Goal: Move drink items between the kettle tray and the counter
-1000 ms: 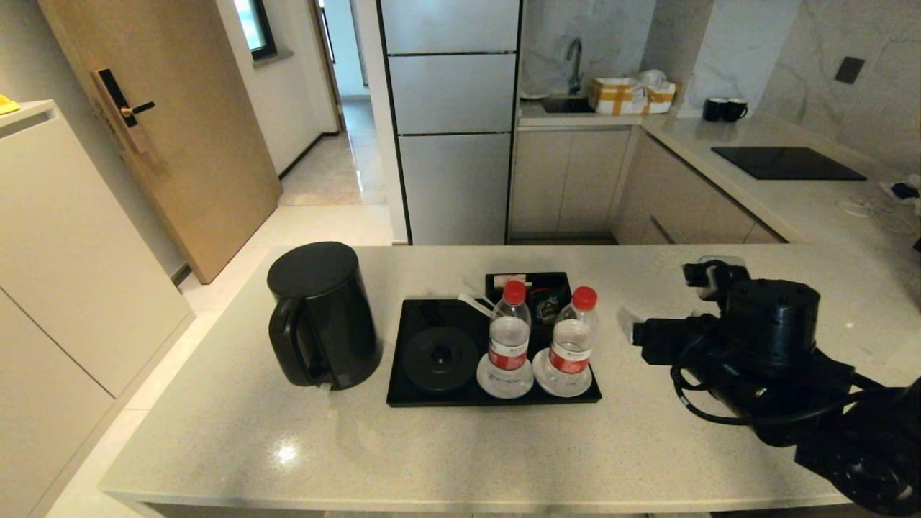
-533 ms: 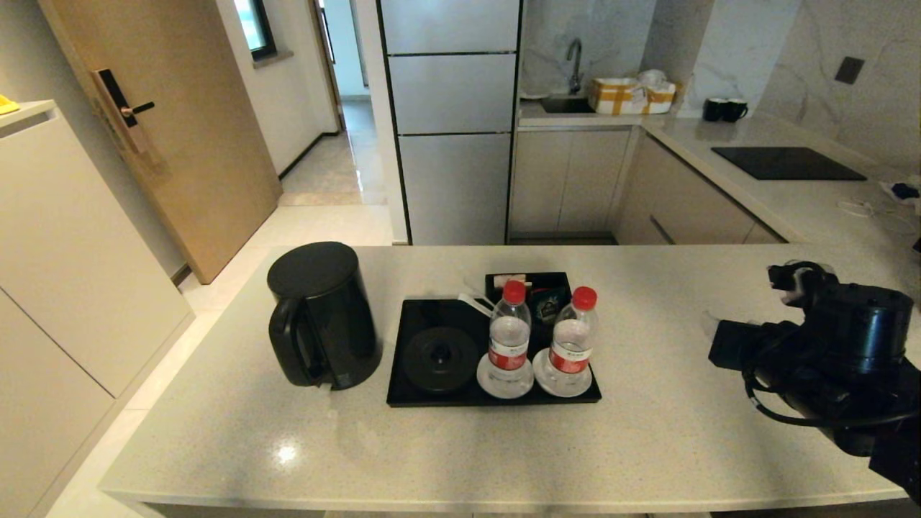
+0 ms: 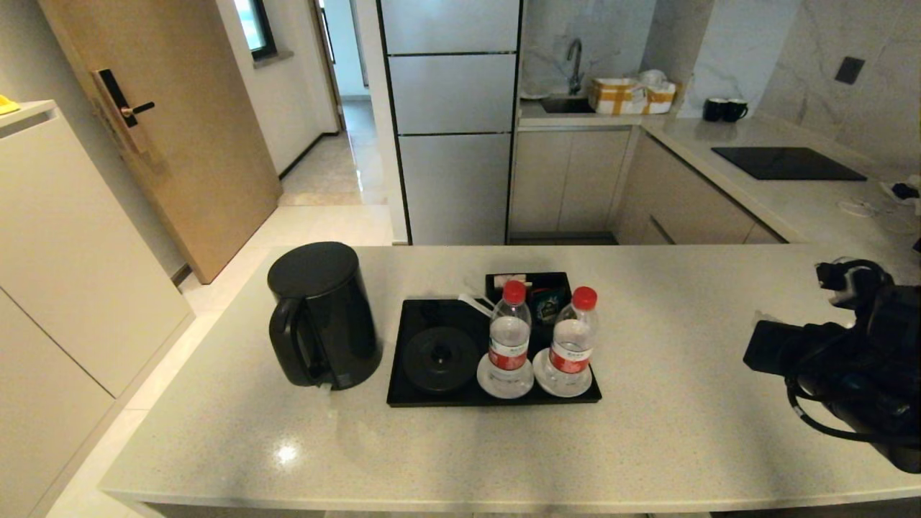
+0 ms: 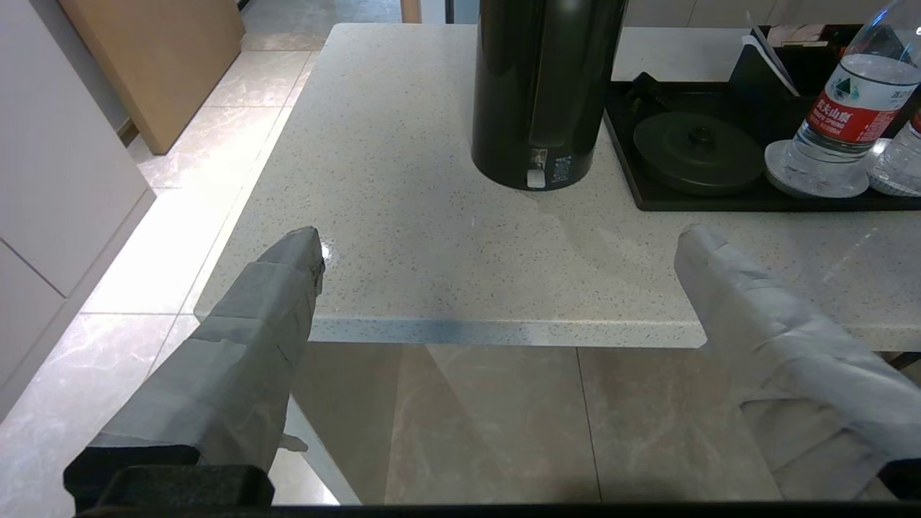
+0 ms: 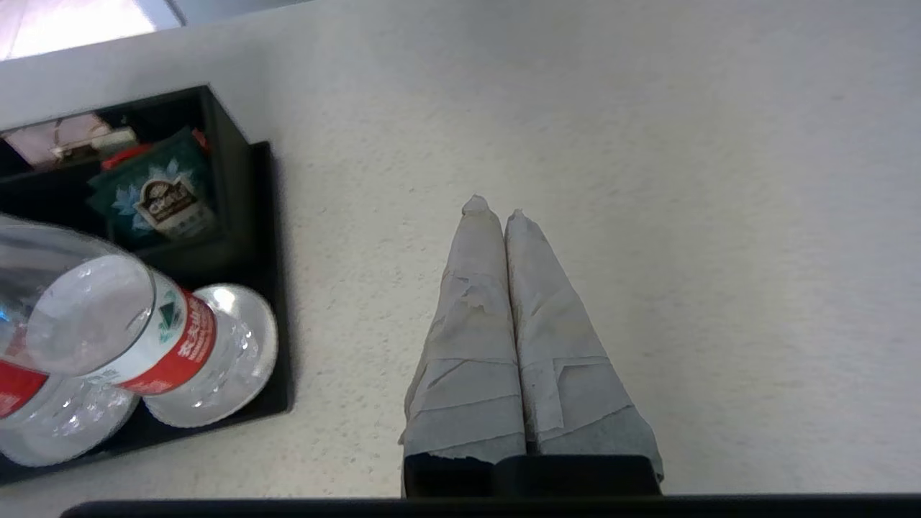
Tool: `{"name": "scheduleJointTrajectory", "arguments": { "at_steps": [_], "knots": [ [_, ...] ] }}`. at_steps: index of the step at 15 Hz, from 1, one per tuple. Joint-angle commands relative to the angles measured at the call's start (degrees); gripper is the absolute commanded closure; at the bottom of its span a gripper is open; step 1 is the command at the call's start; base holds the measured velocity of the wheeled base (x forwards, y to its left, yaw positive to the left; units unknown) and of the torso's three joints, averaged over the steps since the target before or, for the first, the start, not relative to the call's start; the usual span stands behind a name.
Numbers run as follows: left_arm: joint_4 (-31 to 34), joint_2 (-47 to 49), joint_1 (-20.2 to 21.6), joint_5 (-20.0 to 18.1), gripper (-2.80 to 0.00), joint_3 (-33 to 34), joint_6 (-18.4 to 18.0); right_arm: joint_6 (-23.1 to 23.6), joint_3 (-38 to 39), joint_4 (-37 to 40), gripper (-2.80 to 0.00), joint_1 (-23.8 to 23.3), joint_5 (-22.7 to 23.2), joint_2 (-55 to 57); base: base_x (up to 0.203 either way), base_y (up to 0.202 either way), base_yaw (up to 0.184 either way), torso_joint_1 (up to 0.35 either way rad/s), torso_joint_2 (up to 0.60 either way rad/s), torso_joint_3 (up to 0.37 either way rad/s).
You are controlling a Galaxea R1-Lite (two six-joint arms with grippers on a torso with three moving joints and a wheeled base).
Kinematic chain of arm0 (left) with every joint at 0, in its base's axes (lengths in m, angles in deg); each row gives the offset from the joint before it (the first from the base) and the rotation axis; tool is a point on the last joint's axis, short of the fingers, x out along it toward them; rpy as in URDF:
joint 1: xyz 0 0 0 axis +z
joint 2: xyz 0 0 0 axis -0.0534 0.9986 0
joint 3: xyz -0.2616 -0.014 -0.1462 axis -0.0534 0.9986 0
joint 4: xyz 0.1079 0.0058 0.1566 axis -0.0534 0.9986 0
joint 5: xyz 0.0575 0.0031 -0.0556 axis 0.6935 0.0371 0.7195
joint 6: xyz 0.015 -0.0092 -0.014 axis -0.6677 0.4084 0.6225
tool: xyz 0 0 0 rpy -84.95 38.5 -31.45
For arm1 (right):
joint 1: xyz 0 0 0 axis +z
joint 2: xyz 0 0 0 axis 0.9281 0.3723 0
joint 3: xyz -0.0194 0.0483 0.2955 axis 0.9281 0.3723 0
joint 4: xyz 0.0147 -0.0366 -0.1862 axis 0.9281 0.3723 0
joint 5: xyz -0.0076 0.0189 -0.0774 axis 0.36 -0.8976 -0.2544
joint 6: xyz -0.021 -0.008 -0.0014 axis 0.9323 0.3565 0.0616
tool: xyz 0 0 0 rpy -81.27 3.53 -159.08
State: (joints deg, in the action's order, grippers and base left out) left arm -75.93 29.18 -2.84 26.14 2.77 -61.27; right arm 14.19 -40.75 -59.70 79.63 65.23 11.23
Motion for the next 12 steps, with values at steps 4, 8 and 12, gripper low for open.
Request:
{"name": "scheduleJointTrajectory", "arguments": {
  "at_steps": [4,8,12],
  "knots": [
    [0.01,-0.02,0.04,0.01,-2.80,0.01,0.02,1.05,-5.93,15.90,0.00,0.52,-7.91,-17.42,0.000,0.000,0.000,0.000,0.00,0.000],
    [0.00,-0.01,0.04,0.01,-2.80,0.01,0.04,1.60,-15.21,42.99,0.00,1.83,-27.01,-38.28,0.000,0.000,0.000,0.000,0.00,0.000],
    [-0.08,-0.02,0.04,0.01,-2.80,0.01,0.10,4.34,-8.54,50.05,0.00,-6.61,-32.36,-54.52,0.000,0.000,0.000,0.000,0.00,0.000]
  ]
}}
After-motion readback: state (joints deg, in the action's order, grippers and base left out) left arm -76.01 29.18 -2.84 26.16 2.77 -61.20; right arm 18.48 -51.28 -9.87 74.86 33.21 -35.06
